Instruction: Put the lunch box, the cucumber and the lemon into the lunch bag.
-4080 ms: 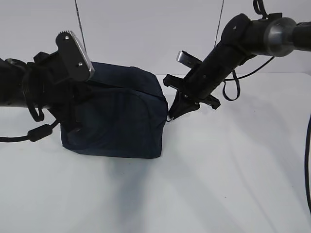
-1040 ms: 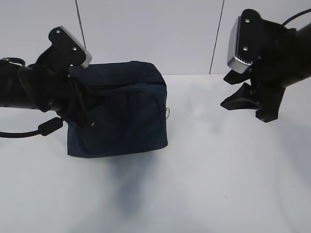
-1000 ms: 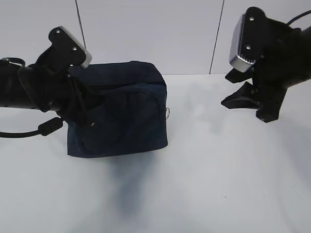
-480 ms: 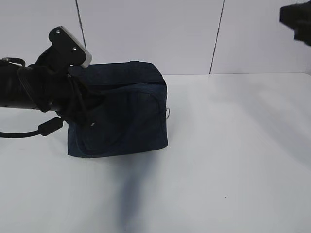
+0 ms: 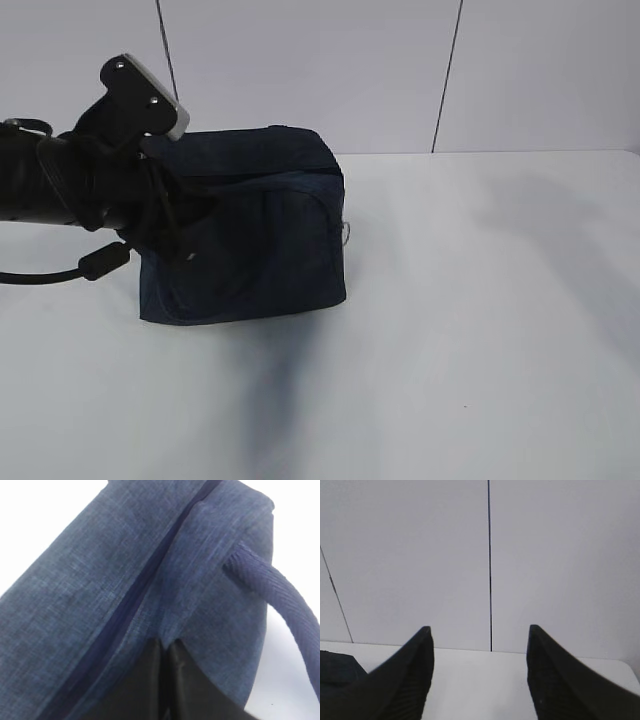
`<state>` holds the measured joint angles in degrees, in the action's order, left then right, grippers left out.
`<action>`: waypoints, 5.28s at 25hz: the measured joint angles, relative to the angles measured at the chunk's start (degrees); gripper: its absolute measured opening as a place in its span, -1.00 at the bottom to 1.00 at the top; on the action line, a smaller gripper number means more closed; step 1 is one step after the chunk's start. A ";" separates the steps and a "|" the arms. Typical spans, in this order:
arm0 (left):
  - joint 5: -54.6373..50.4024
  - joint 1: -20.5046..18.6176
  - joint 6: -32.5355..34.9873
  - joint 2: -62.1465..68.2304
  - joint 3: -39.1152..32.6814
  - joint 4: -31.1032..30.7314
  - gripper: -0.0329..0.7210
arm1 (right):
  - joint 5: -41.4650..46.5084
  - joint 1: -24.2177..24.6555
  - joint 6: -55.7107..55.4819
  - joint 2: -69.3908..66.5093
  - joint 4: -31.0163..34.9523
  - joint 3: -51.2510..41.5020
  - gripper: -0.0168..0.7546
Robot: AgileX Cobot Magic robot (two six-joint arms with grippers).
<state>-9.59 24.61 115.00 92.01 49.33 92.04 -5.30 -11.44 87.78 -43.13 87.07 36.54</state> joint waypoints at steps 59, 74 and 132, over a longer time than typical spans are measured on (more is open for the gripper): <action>0.02 0.00 0.00 -7.50 -0.72 -0.62 -0.88 | -10.23 0.00 24.87 15.96 17.24 -6.67 0.05; 0.87 0.00 -3.32 -8.03 -0.72 -1.52 0.39 | -10.34 0.00 25.01 15.96 17.24 -6.67 0.05; -42.92 -19.65 -101.95 -65.32 -4.08 -86.66 0.11 | -10.34 0.00 25.01 15.96 17.37 -6.67 0.05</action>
<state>-52.50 4.95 13.05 26.69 45.26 5.38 -15.64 -11.44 112.79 -27.18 104.44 29.86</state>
